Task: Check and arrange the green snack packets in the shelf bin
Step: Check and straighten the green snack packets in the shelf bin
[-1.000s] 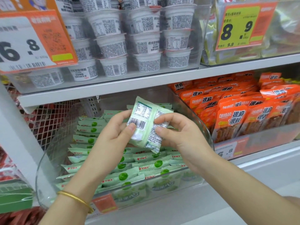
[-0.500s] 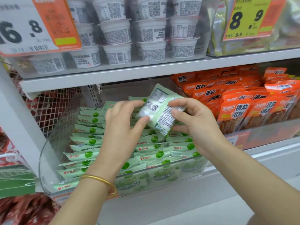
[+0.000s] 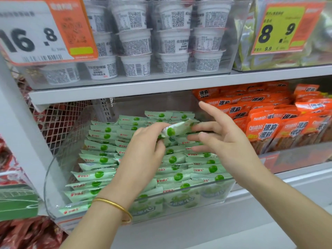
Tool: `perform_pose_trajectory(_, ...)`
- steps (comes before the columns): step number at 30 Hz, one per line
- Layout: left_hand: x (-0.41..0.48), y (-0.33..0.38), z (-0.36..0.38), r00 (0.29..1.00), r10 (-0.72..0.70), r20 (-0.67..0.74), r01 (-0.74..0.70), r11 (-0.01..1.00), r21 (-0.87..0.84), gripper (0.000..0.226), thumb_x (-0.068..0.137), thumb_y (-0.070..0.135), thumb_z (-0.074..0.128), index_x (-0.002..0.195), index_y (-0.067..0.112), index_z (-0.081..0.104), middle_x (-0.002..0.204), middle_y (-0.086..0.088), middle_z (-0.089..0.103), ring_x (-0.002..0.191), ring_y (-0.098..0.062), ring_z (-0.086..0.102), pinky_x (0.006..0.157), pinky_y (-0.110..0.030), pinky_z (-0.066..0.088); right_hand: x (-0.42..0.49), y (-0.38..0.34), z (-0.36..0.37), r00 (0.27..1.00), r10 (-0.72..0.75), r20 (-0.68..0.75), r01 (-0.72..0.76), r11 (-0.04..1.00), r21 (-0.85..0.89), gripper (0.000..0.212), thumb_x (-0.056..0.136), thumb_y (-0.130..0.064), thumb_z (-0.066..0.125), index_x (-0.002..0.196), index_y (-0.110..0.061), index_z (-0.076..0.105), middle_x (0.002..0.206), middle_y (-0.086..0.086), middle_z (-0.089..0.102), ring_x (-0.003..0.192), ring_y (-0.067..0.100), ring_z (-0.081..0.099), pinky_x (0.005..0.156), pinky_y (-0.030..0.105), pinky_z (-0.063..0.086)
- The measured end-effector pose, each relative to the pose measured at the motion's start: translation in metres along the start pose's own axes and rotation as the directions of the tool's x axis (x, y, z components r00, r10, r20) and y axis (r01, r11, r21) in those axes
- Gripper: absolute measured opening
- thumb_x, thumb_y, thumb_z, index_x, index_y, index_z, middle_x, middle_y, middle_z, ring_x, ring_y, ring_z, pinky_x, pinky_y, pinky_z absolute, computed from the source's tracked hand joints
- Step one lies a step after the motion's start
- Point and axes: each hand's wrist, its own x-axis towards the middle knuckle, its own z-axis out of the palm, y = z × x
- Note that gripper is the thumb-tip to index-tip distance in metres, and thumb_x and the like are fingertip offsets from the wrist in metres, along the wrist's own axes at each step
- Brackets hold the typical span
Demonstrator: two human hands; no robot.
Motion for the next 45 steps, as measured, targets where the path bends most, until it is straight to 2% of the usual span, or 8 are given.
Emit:
perform_pose_trajectory(4,0.003,-0.002,-0.005,0.997,0.031,0.064,-0.026,0.997,-0.076,0.041,0.092,0.001,0.047,0.109,0.035,0.060,0.106,0.018,0.060,0.098,0.003,0.051,0.076,0.000,0.035,0.001,-0.001,-0.010,0.992,-0.123,-0.019,0.089,0.810,-0.579,0.039,0.080,-0.005,0.069,0.108,-0.032,0.062,0.103,-0.014,0.046,0.096,0.004,0.056,0.080,0.013,0.048)
perform_pose_trajectory(6,0.004,-0.003,-0.003,0.994,0.047,0.098,-0.037,0.994,-0.100,0.044,0.090,-0.002,0.048,0.109,0.036,0.062,0.113,0.018,0.061,0.105,0.002,0.052,0.082,-0.001,0.036,0.000,0.001,-0.011,0.991,-0.121,0.052,0.124,0.725,-0.677,0.033,0.076,-0.014,0.075,0.106,-0.026,0.069,0.101,-0.016,0.051,0.097,0.002,0.053,0.084,0.010,0.042)
perform_pose_trajectory(10,0.005,-0.002,0.001,0.992,0.065,0.109,-0.049,0.989,-0.142,0.049,0.088,-0.005,0.049,0.105,0.038,0.064,0.117,0.018,0.062,0.107,-0.004,0.057,0.088,-0.010,0.041,-0.003,0.004,-0.008,0.981,-0.137,0.139,0.195,0.676,-0.711,0.039,0.076,-0.016,0.076,0.113,-0.027,0.068,0.101,-0.012,0.061,0.096,0.005,0.056,0.086,0.018,0.044)
perform_pose_trajectory(14,0.006,-0.002,0.003,0.990,0.038,0.137,-0.014,0.985,-0.174,0.057,0.089,-0.003,0.050,0.097,0.052,0.060,0.112,0.026,0.062,0.092,-0.026,0.065,0.080,-0.040,0.052,-0.005,0.006,-0.010,0.969,-0.162,0.184,0.246,0.640,-0.728,0.039,0.078,-0.020,0.074,0.115,-0.030,0.066,0.103,-0.012,0.064,0.096,0.009,0.059,0.084,0.032,0.049)
perform_pose_trajectory(18,0.010,0.000,0.007,0.995,0.020,0.101,-0.005,0.989,-0.147,0.043,0.091,0.008,0.055,0.122,0.039,0.055,0.123,0.022,0.057,0.111,0.001,0.053,0.100,-0.022,0.042,-0.007,0.009,-0.017,0.945,-0.264,0.194,0.303,0.481,-0.823,0.033,0.073,-0.009,0.070,0.103,-0.024,0.071,0.093,-0.002,0.070,0.086,0.023,0.066,0.069,0.040,0.055)
perform_pose_trajectory(24,0.025,-0.006,0.017,0.978,-0.061,0.197,0.029,0.986,0.161,0.042,0.097,0.029,0.045,0.137,0.016,0.046,0.144,-0.002,0.044,0.134,-0.018,0.036,0.112,-0.033,0.027,-0.002,-0.002,-0.023,0.869,-0.493,0.026,0.188,0.281,-0.941,0.022,0.080,-0.016,0.065,0.101,-0.009,0.069,0.081,0.007,0.070,0.068,0.030,0.066,0.055,0.036,0.055)
perform_pose_trajectory(30,0.029,0.001,0.031,0.920,-0.079,0.383,-0.055,0.943,0.327,0.038,0.101,0.033,0.028,0.132,0.020,0.047,0.144,0.007,0.040,0.135,-0.013,0.029,0.110,-0.037,0.020,0.008,-0.004,-0.024,0.858,-0.514,0.000,0.175,0.293,-0.940,0.017,0.083,-0.011,0.068,0.099,-0.009,0.065,0.085,0.008,0.067,0.071,0.033,0.064,0.054,0.039,0.053)
perform_pose_trajectory(45,0.030,-0.010,0.029,0.902,0.022,0.432,-0.121,0.972,0.202,0.034,0.099,0.026,0.035,0.121,0.021,0.061,0.131,0.010,0.055,0.123,-0.014,0.043,0.109,-0.039,0.030,0.039,-0.010,-0.012,0.933,-0.356,0.049,0.130,0.209,-0.969,0.004,0.088,-0.006,0.057,0.089,-0.010,0.059,0.079,0.007,0.062,0.072,0.034,0.058,0.060,0.040,0.048)
